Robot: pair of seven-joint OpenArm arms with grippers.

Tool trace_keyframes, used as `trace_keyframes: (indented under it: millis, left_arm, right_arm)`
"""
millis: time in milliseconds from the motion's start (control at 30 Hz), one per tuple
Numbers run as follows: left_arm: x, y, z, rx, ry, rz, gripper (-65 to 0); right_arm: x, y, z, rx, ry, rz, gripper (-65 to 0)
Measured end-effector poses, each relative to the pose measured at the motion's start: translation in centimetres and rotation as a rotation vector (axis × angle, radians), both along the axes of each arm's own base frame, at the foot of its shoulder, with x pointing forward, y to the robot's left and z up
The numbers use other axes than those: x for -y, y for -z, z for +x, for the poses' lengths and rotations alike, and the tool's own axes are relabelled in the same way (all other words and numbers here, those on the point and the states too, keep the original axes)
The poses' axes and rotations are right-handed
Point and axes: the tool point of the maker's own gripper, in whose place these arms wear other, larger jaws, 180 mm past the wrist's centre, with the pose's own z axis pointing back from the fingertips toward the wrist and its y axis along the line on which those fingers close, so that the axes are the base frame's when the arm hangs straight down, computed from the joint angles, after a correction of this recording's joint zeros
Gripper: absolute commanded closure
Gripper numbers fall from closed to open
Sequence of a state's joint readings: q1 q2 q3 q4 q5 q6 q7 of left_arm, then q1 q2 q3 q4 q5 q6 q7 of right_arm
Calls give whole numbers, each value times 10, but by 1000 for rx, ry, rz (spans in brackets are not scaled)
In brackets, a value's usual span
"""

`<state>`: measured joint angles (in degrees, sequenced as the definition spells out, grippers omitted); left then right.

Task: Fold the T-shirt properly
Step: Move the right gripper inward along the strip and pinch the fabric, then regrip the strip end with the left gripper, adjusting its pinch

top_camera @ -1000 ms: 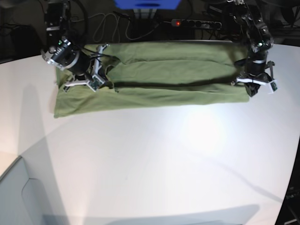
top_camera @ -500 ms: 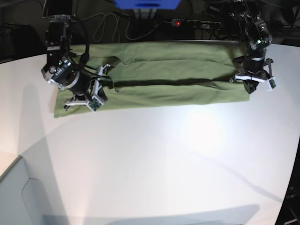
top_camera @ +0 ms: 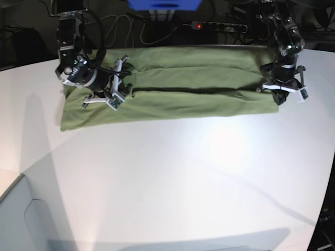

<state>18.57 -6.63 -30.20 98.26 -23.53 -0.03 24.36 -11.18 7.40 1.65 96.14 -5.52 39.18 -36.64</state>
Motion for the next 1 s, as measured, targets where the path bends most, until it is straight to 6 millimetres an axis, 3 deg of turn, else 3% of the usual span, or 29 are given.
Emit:
trace_keyframes:
  millis: [767, 833, 933, 1000]
  left_arm:
    - [-1, 5, -9, -21, -8, -1, 0]
    - [-1, 5, -9, -19, -8, -1, -65]
    - [-2, 4, -8, -19, -12, 2, -228]
    - [-2, 5, -8, -20, -11, 3, -271]
  right_arm:
    - [1, 1, -1, -3, 1, -1, -1]
    - [1, 1, -1, -2, 1, -1, -1]
    - [1, 1, -1, -3, 1, -1, -1]
    - [1, 1, -1, -3, 1, -1, -1]
